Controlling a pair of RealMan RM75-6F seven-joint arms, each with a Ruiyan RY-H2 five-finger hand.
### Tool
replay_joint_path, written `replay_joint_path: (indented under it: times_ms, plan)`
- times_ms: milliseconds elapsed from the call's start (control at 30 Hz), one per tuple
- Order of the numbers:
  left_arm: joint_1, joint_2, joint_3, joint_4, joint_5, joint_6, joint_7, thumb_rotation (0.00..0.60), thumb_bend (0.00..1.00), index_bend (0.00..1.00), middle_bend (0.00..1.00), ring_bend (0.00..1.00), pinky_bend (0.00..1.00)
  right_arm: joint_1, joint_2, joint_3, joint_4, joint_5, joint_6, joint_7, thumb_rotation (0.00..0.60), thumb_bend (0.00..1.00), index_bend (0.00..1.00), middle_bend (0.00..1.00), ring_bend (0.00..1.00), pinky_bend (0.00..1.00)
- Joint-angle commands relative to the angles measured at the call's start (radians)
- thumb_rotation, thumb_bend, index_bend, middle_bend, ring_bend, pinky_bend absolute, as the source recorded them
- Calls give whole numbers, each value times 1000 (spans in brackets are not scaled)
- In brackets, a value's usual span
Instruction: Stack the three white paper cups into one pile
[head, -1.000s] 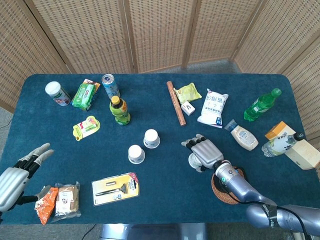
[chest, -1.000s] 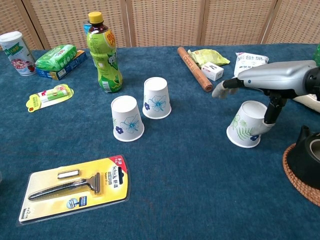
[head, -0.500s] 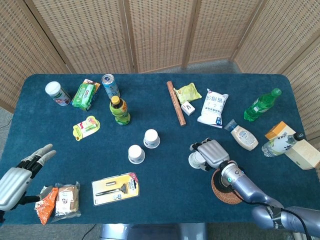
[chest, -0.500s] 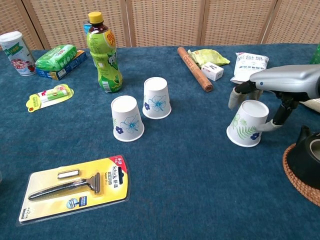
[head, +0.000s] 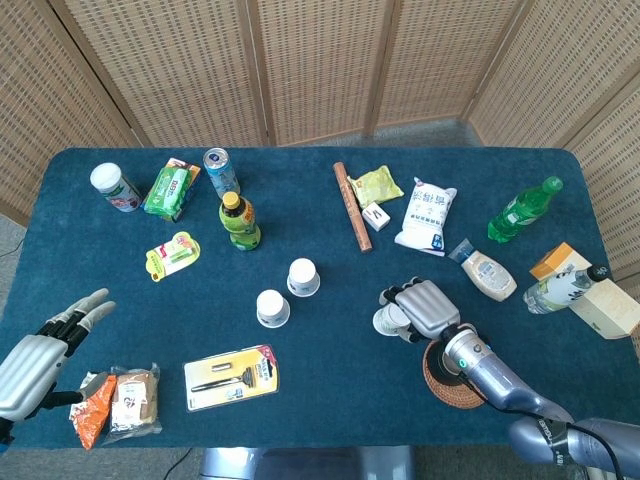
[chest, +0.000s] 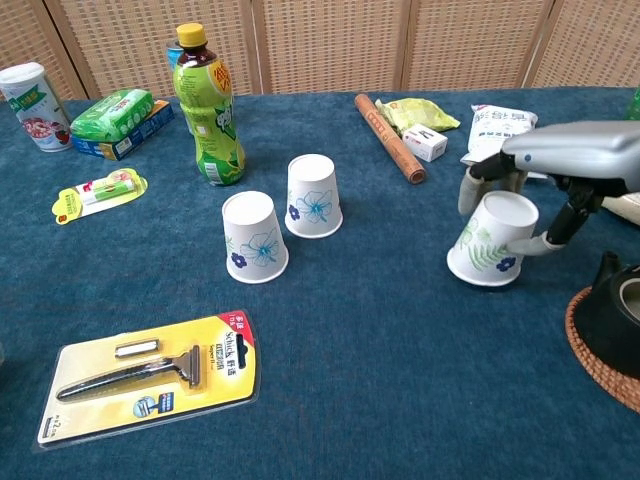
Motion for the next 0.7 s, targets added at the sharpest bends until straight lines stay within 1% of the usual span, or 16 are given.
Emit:
replay_joint_path:
  times_ms: [33,200,367,500,700]
  plan:
    - [0,0,0,0,1,-1,-1,600,370,42,0,0,151,-3,41,27,-71,-30,39,9,600,356,316,405,394,303]
    - [2,0,-1,-1,3,-1,-1,600,370,43,0,0,151,12,87,70,-172,-39,61,0,600,349,319,407,394,303]
    - [3,0,-1,-3,7,-3,1,600,370,43,0,0,152,55,108,119,-257,6,48,-50,600,346,318,407,393,303]
    - [4,2,-2,-2,6,-3,-3,600,370,43,0,0,152,101,95,149,-294,65,34,-115,600,345,319,407,394,303]
    - [6,6,-5,-1,9,5,-14,600,370,43,0,0,152,192,39,178,-318,207,23,-244,600,328,319,407,394,304]
